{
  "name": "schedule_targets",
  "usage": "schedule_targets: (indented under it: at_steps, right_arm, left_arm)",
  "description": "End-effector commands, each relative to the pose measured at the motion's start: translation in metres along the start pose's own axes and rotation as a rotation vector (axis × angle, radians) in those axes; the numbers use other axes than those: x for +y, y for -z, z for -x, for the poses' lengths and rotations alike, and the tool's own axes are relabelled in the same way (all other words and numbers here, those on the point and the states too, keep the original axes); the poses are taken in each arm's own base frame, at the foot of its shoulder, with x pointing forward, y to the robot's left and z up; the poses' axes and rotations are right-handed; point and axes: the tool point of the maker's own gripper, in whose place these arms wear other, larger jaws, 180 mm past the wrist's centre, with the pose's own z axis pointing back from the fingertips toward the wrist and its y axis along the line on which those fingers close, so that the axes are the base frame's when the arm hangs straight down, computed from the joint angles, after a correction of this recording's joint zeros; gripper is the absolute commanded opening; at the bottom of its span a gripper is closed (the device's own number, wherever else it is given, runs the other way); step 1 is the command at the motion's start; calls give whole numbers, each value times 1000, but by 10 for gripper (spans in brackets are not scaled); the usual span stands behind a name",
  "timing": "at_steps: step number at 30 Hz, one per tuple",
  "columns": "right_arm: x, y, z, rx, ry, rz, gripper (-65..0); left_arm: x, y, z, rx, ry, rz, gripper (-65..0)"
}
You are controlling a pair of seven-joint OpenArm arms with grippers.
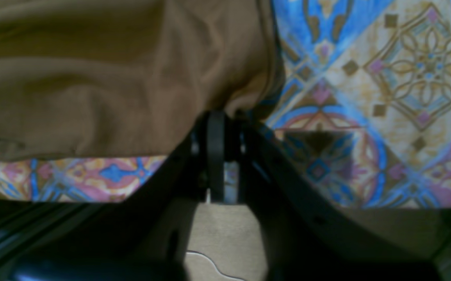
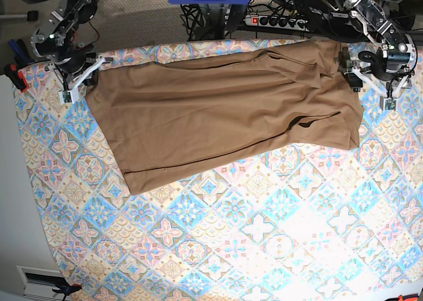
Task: Layout the t-shirt on the table in an organized manner, then fold the t-shirt properly
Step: 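Regrasp the shirt corner with the right gripper and pull outward, then release the corner and raise the left gripper off the shirt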
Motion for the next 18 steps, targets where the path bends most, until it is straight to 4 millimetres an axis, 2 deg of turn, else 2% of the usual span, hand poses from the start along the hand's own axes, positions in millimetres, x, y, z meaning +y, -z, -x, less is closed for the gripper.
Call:
schedule_targets:
  at_steps: [1,4,13,18]
  right_arm:
    - [-4,-5,-12,-39,-17,10,-650]
    - [-4,-3,-8,8,-18,11,-650]
    - [-6,0,-65,-89,-22,19,-650]
    - [-5,0,-78,-118,-27,13,-650]
  left_arm:
    - [5,-3,-10,-34,5,-13,-117]
    - [7,-3,-7,-18,12,-28,-117]
    - [1,0,2,28,32,-41,-117]
    - [-3,1,2,29,43,-32,-117]
